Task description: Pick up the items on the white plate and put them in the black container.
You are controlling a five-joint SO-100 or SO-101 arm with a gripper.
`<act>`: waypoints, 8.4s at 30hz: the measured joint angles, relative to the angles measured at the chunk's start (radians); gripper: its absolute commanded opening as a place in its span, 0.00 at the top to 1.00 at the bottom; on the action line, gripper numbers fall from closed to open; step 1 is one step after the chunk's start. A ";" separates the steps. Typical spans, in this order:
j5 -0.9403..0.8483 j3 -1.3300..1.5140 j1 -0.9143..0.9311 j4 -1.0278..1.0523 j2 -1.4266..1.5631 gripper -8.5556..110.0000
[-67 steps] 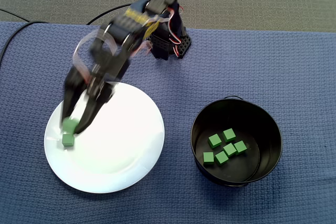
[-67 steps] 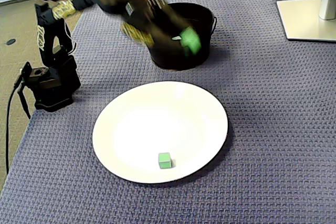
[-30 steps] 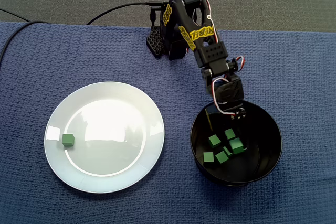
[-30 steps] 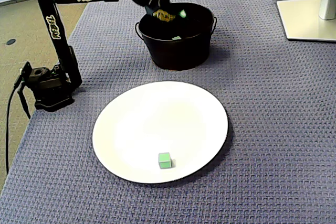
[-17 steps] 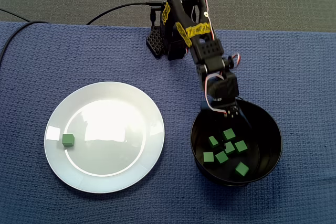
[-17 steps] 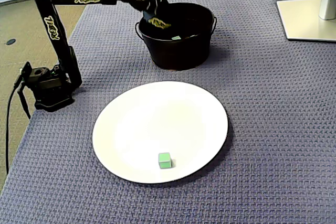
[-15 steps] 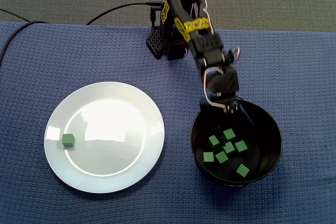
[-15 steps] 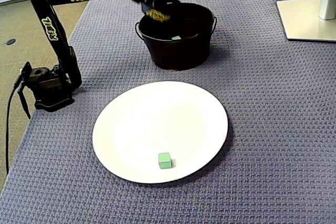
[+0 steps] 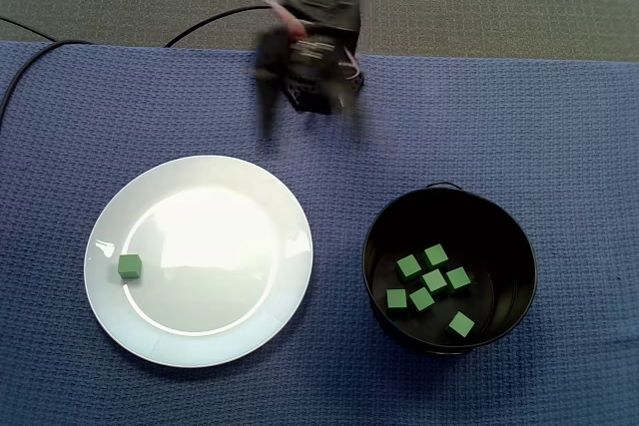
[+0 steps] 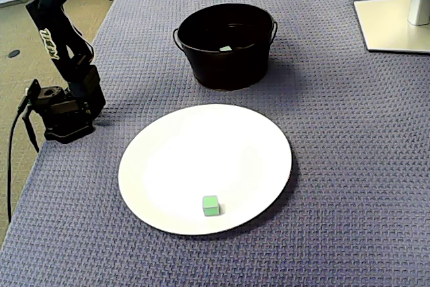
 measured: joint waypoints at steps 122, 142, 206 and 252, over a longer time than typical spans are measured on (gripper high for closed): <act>-0.130 0.500 0.092 -0.121 0.064 0.93; -0.535 1.308 -0.597 -0.810 0.525 0.93; -0.541 1.782 -0.428 0.072 1.388 0.93; -0.525 2.180 -0.391 0.268 1.427 0.84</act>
